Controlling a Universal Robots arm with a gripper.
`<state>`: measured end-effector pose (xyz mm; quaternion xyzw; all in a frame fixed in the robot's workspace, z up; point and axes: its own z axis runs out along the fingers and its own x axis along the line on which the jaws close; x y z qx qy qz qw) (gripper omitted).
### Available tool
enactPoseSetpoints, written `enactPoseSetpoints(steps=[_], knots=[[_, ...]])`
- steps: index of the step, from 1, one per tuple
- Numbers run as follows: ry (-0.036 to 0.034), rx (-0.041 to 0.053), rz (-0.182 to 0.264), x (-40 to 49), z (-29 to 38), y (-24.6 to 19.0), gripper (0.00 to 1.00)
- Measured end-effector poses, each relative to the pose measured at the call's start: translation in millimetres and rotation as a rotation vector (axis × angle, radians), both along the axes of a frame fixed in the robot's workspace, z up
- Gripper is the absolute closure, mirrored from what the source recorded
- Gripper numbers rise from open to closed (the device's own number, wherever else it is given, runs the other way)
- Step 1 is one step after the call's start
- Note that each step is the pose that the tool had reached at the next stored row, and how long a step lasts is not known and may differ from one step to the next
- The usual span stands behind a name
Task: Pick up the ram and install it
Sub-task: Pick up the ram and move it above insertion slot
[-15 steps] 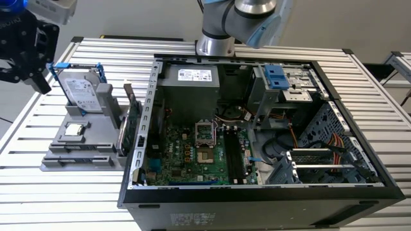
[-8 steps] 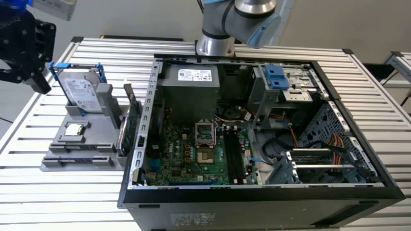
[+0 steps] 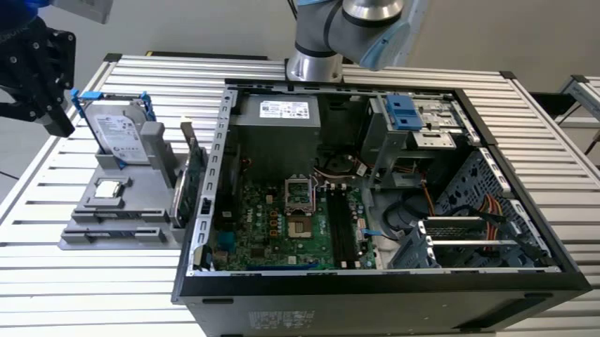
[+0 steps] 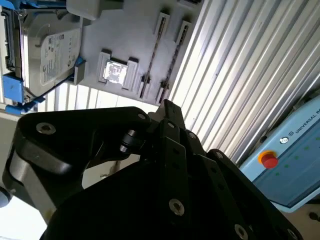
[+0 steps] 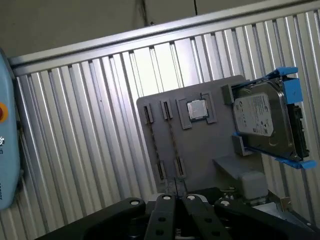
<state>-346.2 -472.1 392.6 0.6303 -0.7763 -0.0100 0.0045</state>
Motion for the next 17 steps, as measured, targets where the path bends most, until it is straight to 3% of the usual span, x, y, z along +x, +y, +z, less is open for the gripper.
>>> enactPoseSetpoints(steps=[12, 17], knots=[[0.0000, 0.0000, 0.194, 0.0, 0.0, 0.0, 1.00], [0.0000, -0.0001, 0.208, 0.0, 0.0, 0.0, 1.00]])
